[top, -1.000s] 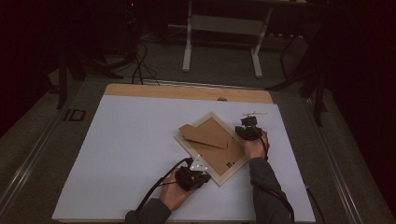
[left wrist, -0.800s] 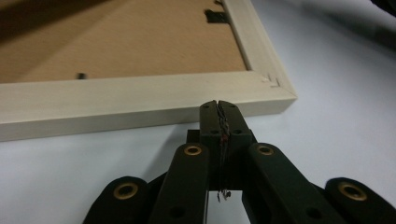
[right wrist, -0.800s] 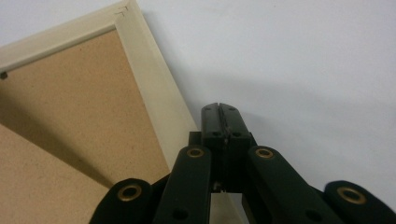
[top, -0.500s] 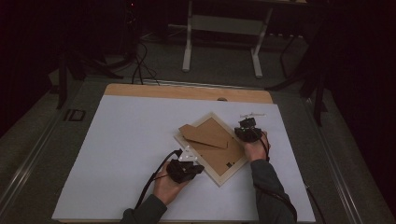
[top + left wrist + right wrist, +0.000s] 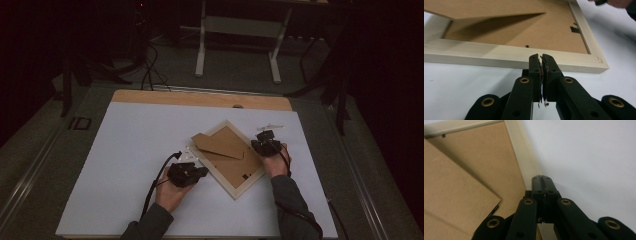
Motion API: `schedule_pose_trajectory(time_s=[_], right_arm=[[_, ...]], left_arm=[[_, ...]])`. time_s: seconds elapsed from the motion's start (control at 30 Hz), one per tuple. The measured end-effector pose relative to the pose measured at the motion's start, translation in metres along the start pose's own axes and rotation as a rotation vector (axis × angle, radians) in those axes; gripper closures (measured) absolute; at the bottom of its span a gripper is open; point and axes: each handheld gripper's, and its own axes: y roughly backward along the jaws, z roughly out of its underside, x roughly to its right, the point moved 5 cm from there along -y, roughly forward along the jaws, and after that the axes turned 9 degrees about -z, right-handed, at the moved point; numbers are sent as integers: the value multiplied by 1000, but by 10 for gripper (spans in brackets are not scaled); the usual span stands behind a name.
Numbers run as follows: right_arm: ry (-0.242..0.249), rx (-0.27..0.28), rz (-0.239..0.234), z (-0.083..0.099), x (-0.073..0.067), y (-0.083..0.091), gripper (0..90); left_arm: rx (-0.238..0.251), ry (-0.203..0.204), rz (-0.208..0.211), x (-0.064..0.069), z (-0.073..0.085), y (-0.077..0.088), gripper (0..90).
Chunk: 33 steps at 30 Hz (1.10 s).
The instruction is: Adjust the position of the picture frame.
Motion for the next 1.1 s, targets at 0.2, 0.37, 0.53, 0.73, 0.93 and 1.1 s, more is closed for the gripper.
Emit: schedule_pose_trajectory(time_s=[0.2, 0.37, 0.53, 0.73, 0.93, 1.1], right_arm=[[11, 17, -4, 2, 0, 10, 898], [5, 34, -9, 4, 4, 20, 899], [27, 32, -18, 7, 2, 27, 899], [66, 12, -30, 14, -6, 30, 899], [80, 2, -55, 21, -12, 34, 899], [77, -4, -76, 26, -13, 37, 899]], left_arm=[[21, 39, -34, -21, -3, 8, 885], [39, 72, -68, -42, -7, 16, 900], [43, 107, -97, -60, -11, 18, 900], [40, 129, -131, -76, -14, 15, 900], [55, 126, -155, -85, -16, 10, 900], [37, 91, -167, -90, -16, 3, 900]])
